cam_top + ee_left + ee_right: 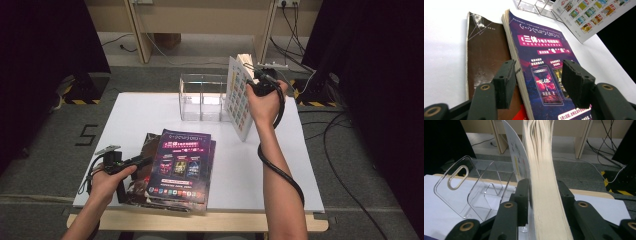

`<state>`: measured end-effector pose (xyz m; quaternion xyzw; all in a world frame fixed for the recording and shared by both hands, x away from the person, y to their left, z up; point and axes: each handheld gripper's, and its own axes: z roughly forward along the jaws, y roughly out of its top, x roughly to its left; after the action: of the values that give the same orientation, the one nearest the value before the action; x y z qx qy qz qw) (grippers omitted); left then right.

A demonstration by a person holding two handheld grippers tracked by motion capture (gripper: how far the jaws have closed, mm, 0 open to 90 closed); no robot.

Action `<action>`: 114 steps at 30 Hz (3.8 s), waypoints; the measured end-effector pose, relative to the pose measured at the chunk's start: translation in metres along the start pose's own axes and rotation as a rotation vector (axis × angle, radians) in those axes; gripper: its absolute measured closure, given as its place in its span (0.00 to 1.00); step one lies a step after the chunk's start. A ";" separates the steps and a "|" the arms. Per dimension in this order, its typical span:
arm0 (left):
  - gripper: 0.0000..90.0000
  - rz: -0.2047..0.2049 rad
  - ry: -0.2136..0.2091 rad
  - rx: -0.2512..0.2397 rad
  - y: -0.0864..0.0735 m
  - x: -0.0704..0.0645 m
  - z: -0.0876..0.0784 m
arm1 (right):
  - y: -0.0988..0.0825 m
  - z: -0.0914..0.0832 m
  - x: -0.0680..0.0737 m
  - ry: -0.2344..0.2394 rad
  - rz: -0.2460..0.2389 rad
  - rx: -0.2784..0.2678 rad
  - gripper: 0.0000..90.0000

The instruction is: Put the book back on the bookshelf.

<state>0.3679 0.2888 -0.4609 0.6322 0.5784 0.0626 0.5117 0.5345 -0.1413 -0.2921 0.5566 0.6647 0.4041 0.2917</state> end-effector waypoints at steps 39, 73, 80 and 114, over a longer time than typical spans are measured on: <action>0.49 -0.007 0.002 0.007 0.000 0.004 0.001 | 0.015 0.021 0.009 -0.018 0.027 -0.018 0.83; 0.49 -0.005 -0.005 0.009 -0.001 0.002 0.002 | 0.014 0.035 0.009 -0.021 -0.001 0.006 0.75; 0.49 -0.003 -0.005 0.008 -0.001 0.001 0.002 | 0.012 0.030 0.008 -0.018 -0.002 0.019 0.75; 0.49 -0.008 0.000 0.009 0.000 0.006 0.001 | 0.009 0.038 0.015 -0.055 0.030 -0.031 0.83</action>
<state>0.3707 0.2929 -0.4644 0.6322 0.5812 0.0581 0.5091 0.5676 -0.1184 -0.3026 0.5729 0.6415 0.4033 0.3123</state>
